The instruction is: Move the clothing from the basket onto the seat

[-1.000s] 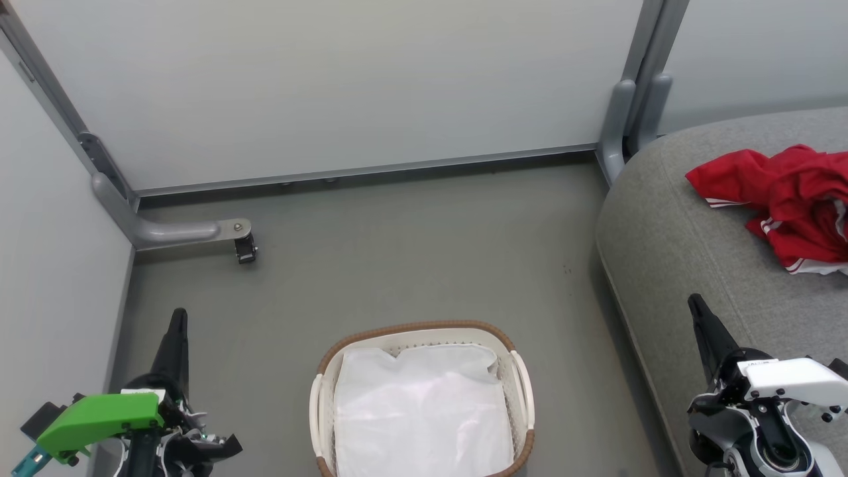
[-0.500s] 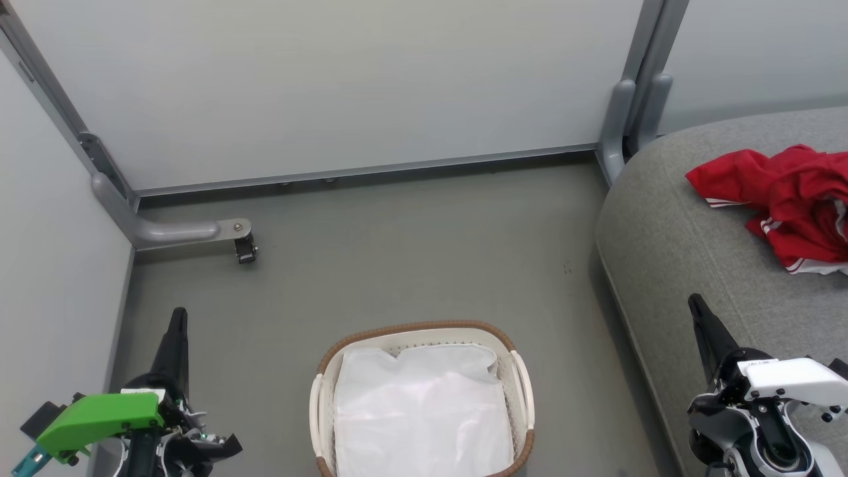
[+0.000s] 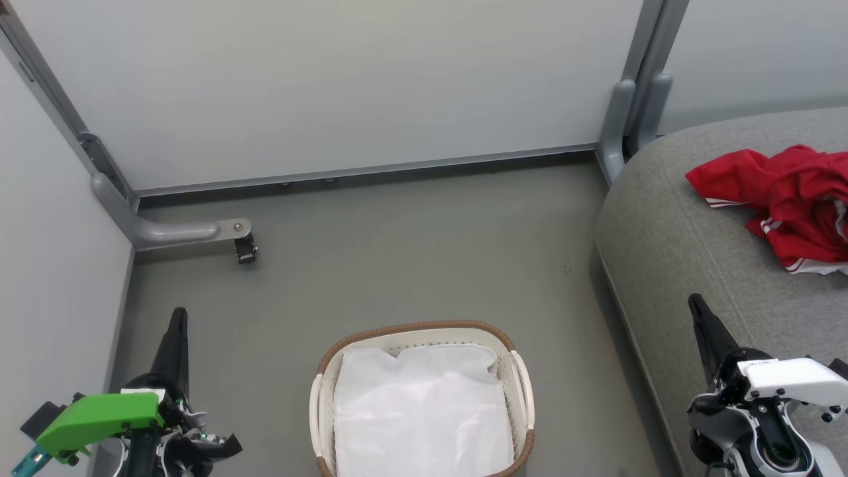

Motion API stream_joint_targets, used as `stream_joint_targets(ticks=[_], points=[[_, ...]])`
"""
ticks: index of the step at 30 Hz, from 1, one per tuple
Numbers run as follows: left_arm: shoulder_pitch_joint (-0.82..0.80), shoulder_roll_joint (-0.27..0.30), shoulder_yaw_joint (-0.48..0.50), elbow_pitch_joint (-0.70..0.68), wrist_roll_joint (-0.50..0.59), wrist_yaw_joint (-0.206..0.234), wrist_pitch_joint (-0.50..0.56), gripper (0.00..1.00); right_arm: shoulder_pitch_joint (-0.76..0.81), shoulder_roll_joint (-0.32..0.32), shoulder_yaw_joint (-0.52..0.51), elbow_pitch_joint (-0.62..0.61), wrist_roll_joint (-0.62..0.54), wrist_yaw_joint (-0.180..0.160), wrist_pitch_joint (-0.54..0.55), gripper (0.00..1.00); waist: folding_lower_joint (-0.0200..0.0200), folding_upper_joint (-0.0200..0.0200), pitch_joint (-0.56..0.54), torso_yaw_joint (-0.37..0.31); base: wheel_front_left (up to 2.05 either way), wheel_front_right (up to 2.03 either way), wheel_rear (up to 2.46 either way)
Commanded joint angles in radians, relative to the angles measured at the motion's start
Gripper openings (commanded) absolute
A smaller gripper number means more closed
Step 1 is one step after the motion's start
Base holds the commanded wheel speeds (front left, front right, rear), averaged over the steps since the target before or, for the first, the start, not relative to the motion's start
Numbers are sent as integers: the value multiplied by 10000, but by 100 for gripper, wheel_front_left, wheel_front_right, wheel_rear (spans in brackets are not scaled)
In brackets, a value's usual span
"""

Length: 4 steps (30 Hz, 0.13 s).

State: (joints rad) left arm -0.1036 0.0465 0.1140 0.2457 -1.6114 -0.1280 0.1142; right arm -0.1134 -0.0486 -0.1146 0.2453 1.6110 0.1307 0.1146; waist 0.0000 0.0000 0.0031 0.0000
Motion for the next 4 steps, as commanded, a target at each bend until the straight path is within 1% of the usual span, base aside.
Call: stream_joint_targets(ticks=[1, 4], points=[[-103, 69, 20, -17, -30, -61, 34, 0, 104, -30, -18, -35, 35, 0, 28, 0, 0, 0, 0, 0, 0, 0, 0], [-103, 69, 20, -17, -30, -61, 34, 0, 104, -30, -17, -35, 35, 0, 28, 0, 0, 0, 0, 0, 0, 0, 0]])
